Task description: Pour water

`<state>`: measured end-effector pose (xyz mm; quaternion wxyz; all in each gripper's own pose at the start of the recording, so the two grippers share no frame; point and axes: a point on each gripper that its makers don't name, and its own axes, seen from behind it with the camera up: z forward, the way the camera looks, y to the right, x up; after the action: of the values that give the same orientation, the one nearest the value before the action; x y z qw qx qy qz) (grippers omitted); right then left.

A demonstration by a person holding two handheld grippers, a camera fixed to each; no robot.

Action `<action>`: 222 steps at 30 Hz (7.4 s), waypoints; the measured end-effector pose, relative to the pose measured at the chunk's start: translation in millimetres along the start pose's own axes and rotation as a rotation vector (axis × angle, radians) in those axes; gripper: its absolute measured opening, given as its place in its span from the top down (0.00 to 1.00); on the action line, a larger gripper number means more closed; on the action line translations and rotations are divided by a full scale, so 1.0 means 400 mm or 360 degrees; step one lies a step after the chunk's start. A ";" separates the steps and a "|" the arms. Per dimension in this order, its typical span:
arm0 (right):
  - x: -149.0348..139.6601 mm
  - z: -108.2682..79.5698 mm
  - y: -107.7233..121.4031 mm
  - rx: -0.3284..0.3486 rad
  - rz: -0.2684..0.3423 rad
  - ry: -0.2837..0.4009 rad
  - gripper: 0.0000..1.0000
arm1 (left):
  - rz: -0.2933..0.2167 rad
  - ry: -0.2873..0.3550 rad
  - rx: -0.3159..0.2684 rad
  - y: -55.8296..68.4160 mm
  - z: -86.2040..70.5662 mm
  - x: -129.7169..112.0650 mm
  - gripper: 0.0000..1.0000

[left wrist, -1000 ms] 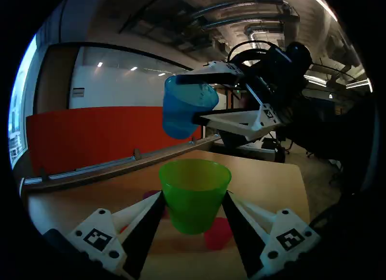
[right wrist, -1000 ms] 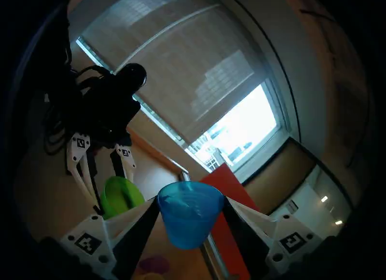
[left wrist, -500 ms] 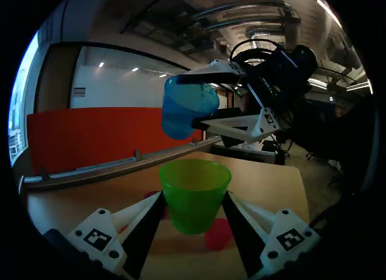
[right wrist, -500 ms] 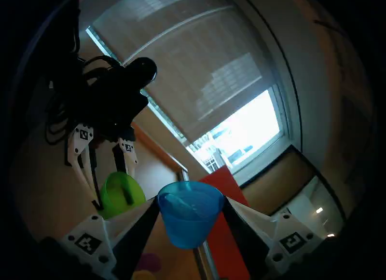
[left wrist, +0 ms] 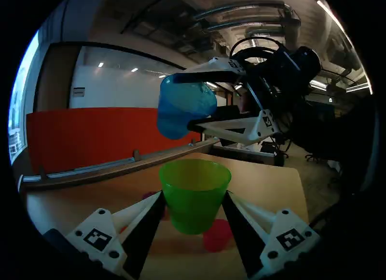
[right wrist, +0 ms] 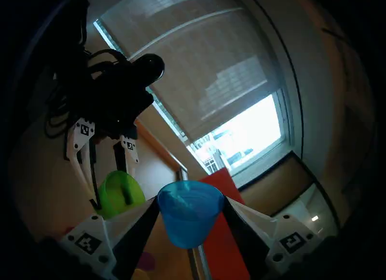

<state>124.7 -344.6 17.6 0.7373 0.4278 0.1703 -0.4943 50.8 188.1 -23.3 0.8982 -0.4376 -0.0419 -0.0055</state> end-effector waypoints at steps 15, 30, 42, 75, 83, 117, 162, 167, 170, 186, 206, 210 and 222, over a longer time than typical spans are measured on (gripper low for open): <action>0.007 0.010 0.001 0.0007 -0.0080 -0.0011 0.07 | -0.0011 0.0025 -0.0010 0.004 0.002 0.008 0.19; 0.004 0.008 0.009 0.0000 -0.0126 -0.0026 0.07 | -0.0027 0.0055 -0.0007 0.006 0.001 0.015 0.19; 0.004 0.010 0.020 -0.0015 -0.0169 -0.0031 0.07 | -0.0025 0.0058 -0.0007 0.007 -0.004 0.018 0.19; 0.009 0.006 0.039 -0.0045 -0.0294 -0.0027 0.07 | -0.0018 0.0061 -0.0010 0.015 -0.003 0.020 0.19; 0.009 0.005 0.037 -0.0045 -0.0334 -0.0031 0.07 | -0.0014 0.0056 -0.0009 0.016 0.000 0.015 0.19; 0.031 0.006 0.043 -0.0066 -0.0464 -0.0029 0.07 | -0.0007 0.0054 -0.0012 0.020 0.004 0.011 0.19; 0.054 0.004 0.069 -0.0107 -0.0652 -0.0044 0.07 | 0.0009 0.0044 -0.0020 0.025 0.005 0.009 0.19; 0.055 0.002 0.075 -0.0110 -0.0670 -0.0043 0.07 | 0.0011 0.0045 -0.0019 0.026 0.008 0.012 0.19; 0.055 0.001 0.077 -0.0109 -0.0684 -0.0044 0.07 | 0.0011 0.0046 -0.0021 0.026 0.008 0.012 0.19; 0.069 -0.004 0.081 -0.0113 -0.0764 -0.0049 0.07 | 0.0014 0.0051 -0.0013 0.026 0.006 0.015 0.19; 0.077 -0.004 0.082 -0.0123 -0.0860 -0.0054 0.07 | 0.0013 0.0059 -0.0008 0.023 0.004 0.010 0.19; 0.081 -0.005 0.081 -0.0122 -0.0876 -0.0051 0.07 | 0.0013 0.0059 -0.0008 0.023 0.004 0.010 0.19; 0.092 -0.007 0.075 -0.0126 -0.0938 -0.0052 0.07 | 0.0016 0.0060 -0.0004 0.020 0.003 0.010 0.19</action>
<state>167.9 -359.4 5.2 0.5809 0.3227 0.2943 -0.6869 55.2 194.0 -28.6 0.8983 -0.4386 -0.0228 -0.0092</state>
